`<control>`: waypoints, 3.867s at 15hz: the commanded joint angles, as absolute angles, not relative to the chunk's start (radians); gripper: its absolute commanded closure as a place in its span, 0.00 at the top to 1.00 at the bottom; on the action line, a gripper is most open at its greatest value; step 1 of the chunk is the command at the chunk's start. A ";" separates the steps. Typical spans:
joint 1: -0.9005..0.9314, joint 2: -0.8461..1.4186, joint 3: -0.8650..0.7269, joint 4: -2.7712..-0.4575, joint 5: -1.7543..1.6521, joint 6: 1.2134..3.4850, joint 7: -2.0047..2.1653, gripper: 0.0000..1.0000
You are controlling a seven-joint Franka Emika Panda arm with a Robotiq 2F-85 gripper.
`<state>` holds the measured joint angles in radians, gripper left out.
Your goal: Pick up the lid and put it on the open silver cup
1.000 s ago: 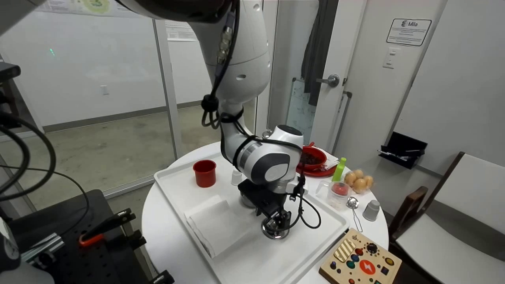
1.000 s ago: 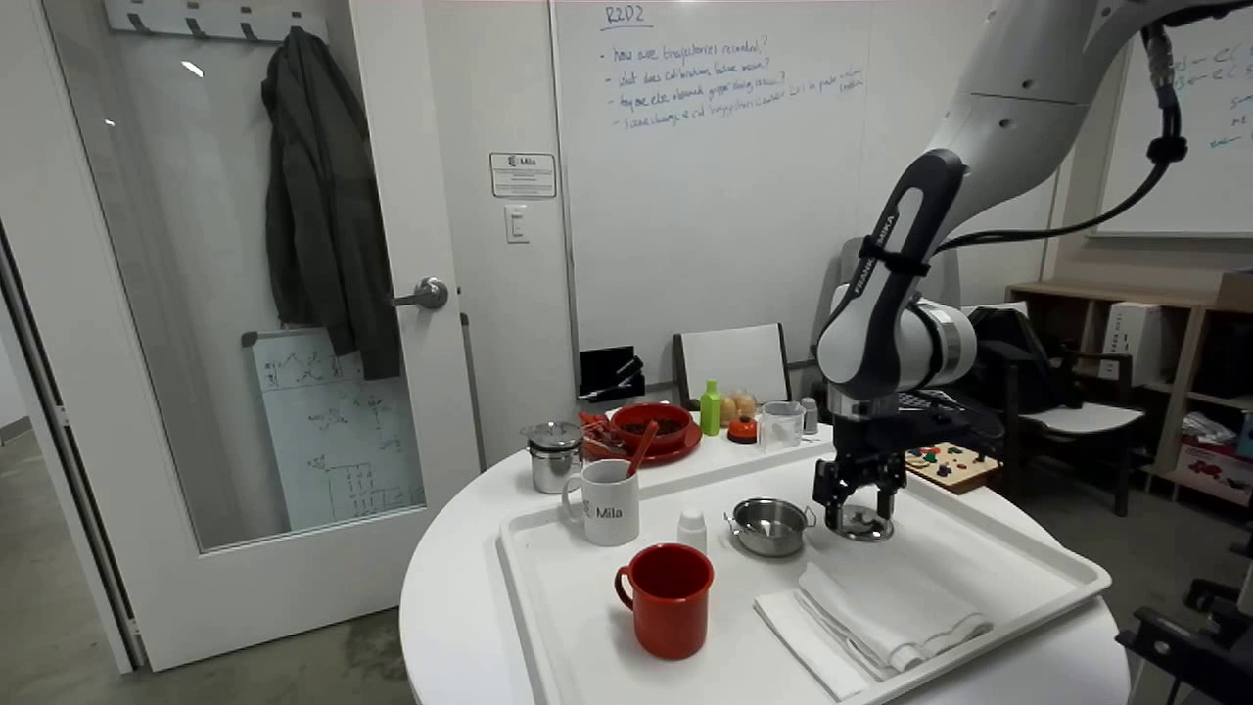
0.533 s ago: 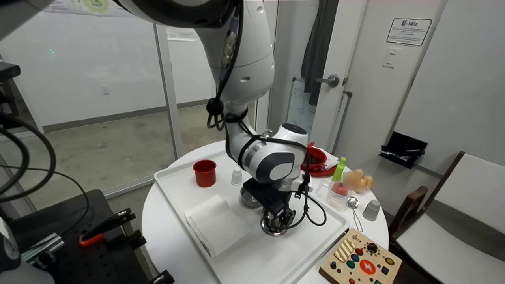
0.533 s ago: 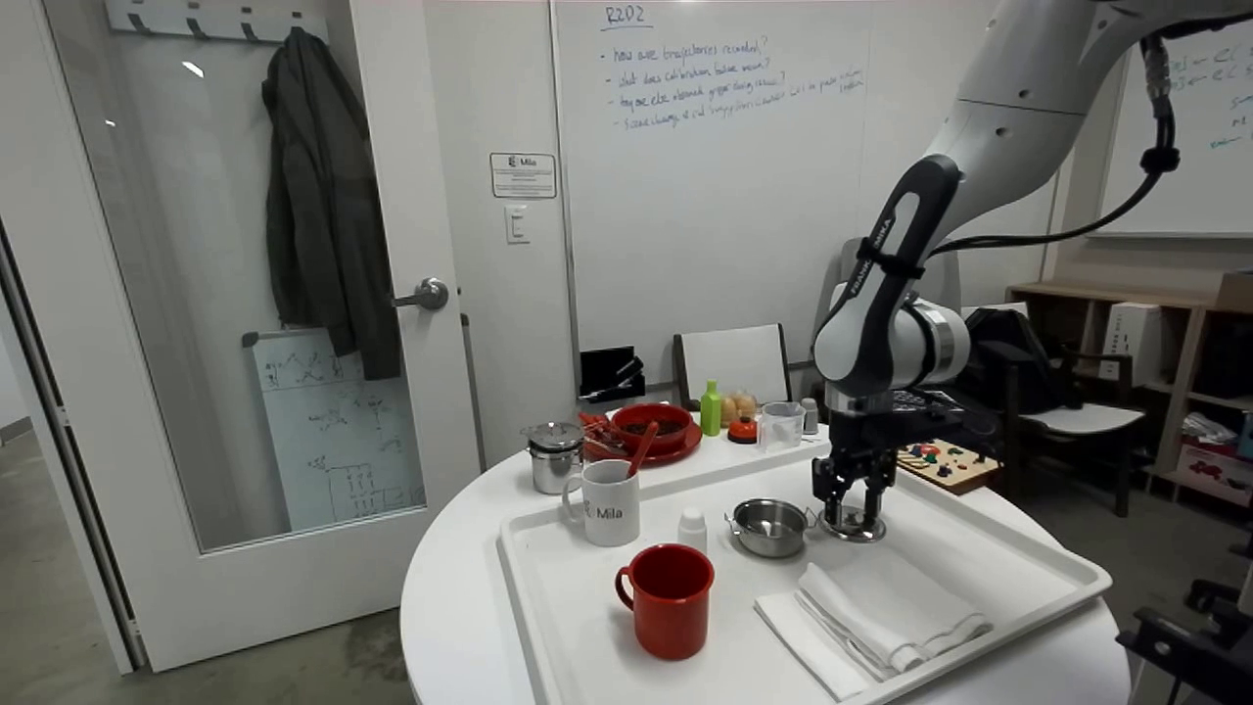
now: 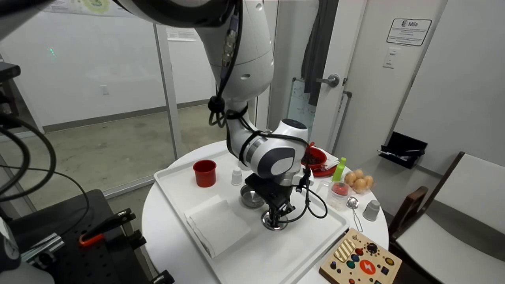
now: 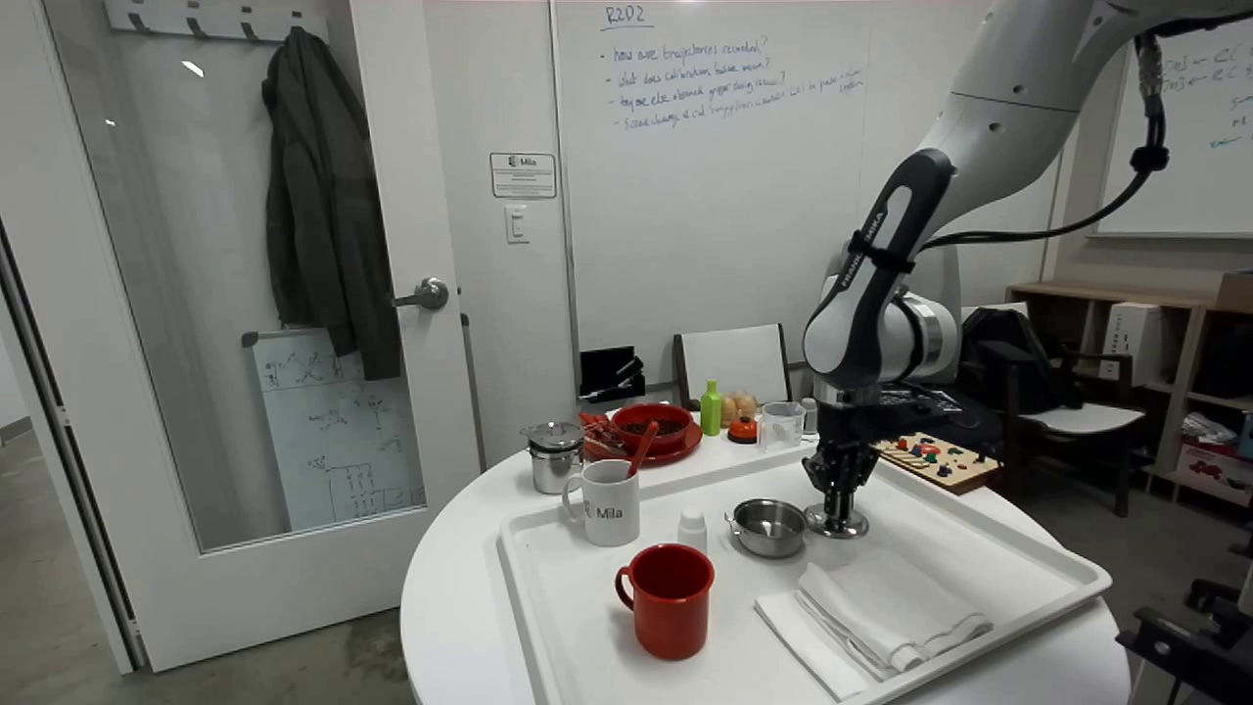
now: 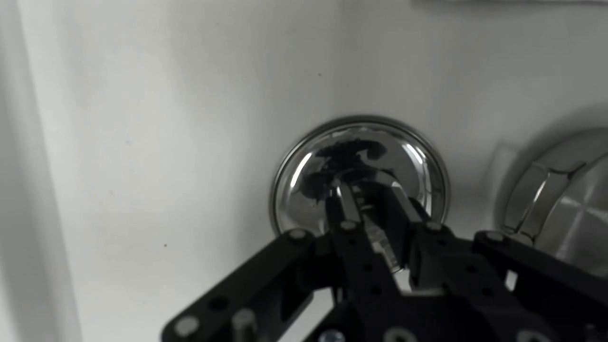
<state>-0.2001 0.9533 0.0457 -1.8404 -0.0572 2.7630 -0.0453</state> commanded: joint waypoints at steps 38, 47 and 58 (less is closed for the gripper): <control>-0.006 0.810 0.071 -1.838 -0.031 2.619 -0.052 0.12; -0.026 0.879 0.071 -1.801 -0.020 2.608 -0.057 0.12; -0.038 0.889 0.089 -1.816 -0.004 2.618 -0.070 0.73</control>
